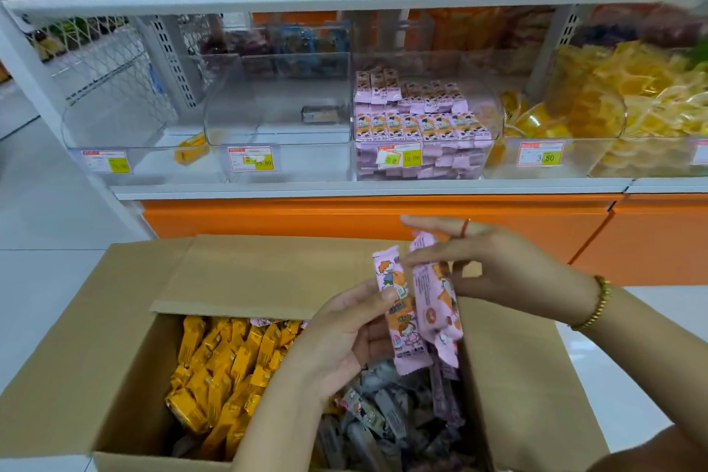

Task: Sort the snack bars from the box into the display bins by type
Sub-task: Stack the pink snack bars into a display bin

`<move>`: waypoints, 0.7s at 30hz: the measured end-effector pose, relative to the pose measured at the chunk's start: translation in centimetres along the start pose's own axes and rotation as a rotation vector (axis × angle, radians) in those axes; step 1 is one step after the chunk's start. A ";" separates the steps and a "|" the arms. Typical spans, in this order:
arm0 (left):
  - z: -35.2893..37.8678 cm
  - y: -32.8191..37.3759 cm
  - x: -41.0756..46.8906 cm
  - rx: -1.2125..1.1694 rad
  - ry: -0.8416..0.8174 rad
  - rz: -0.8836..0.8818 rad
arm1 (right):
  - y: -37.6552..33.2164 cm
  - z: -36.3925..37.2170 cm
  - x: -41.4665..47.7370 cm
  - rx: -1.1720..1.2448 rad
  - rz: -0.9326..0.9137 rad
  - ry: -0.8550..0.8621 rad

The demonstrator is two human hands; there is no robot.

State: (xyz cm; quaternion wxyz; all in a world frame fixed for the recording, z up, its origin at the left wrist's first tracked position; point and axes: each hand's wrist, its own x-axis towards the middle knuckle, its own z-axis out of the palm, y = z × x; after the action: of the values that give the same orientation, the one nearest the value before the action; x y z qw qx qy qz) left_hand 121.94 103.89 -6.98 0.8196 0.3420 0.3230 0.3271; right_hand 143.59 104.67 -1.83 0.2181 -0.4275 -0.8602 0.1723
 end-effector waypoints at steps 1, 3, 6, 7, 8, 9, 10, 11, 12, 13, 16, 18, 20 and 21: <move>-0.2 0.0 0.3 -0.027 0.036 0.008 | 0.5 -0.2 0.1 -0.054 0.015 0.052; -0.5 -0.1 1.0 -0.091 0.142 0.045 | 1.3 -0.6 0.3 -0.143 0.131 0.162; -0.2 -0.4 2.2 -0.176 0.247 0.095 | 1.5 -0.1 0.8 -0.359 0.353 0.247; 0.2 -0.6 2.6 -0.187 0.248 0.107 | 1.3 0.2 1.0 -0.395 0.394 0.234; 0.7 -0.5 2.9 -0.188 0.239 0.116 | 1.0 0.6 1.2 -0.389 0.424 0.216; 1.1 -0.4 3.3 -0.182 0.230 0.124 | 0.9 1.1 1.4 -0.360 0.451 0.195; 1.5 -0.3 3.7 -0.169 0.223 0.137 | 0.8 1.5 1.6 -0.333 0.468 0.182; 1.8 0.0 4.1 -0.152 0.215 0.153 | 0.8 1.8 1.6 -0.312 0.472 0.184; 2.1 0.3 4.5 -0.137 0.212 0.167 | 0.9 2.0 1.6 -0.286 0.465 0.198; 2.3 0.7 4.9 -0.127 0.210 0.181 | 1.0 1.9 1.6 -0.245 0.456 0.205; 2.7 2.1 5.9 -0.123 0.196 0.208 | 0.9 0.9 1.7 -0.056 0.391 0.176; 3.1 3.3 6.7 -0.137 0.185 0.208 | 0.4 0.5 2.1 0.013 0.381 0.193; 3.7 4.7 7.7 -0.151 0.162 0.210 | 0.7 0.3 3.1 -0.111 0.379 0.237; 4.0 5.6 8.3 -0.154 0.145 0.215 | 1.2 0.0 3.8 -0.184 0.383 0.281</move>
State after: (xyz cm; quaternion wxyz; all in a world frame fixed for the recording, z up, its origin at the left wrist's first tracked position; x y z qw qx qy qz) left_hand 127.99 111.85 -2.95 0.7780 0.2864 0.3170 0.4606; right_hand 142.31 108.45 -1.58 0.2593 -0.6204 -0.7369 0.0704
